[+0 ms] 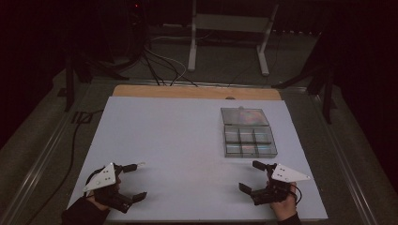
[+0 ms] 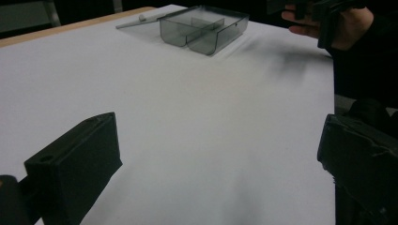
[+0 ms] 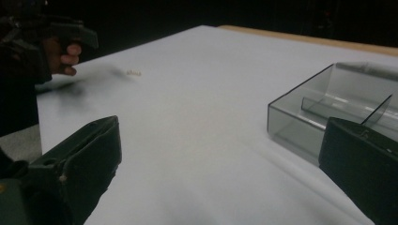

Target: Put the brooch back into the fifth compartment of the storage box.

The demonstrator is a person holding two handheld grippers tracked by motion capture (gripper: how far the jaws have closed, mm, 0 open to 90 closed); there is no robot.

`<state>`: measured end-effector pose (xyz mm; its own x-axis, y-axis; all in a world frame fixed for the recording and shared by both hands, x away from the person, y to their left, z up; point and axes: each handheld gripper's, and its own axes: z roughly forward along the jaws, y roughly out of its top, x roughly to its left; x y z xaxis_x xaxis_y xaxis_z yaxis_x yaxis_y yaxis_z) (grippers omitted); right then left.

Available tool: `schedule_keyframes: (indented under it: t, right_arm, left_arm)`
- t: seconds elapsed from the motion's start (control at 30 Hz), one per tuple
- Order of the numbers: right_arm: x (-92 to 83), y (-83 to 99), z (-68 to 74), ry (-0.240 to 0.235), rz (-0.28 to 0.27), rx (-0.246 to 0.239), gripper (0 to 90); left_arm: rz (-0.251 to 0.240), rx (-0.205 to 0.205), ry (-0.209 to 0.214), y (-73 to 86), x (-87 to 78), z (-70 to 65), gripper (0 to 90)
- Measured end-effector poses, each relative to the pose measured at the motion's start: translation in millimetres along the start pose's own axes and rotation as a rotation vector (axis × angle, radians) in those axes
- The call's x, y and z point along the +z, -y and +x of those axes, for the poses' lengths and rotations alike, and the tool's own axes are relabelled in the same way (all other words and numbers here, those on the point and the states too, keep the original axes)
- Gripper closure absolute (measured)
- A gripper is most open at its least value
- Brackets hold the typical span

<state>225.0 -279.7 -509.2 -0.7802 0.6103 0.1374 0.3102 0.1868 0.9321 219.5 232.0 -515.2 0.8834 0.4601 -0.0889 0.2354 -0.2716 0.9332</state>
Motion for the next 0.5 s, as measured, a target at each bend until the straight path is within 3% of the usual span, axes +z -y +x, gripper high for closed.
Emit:
schedule_keyframes:
  t: [0.2,0.5]
  right_arm:
    - [1.9,0.1,-0.1,0.023,0.029,0.014,0.0]
    - [0.2,-4.3,1.1,0.003,0.009,0.026,0.0]
  left_arm:
    - [0.023,0.002,0.008,0.5,2.0,-0.2,1.1]
    - [0.036,0.019,0.034,-6.8,1.8,-8.1,1.1]
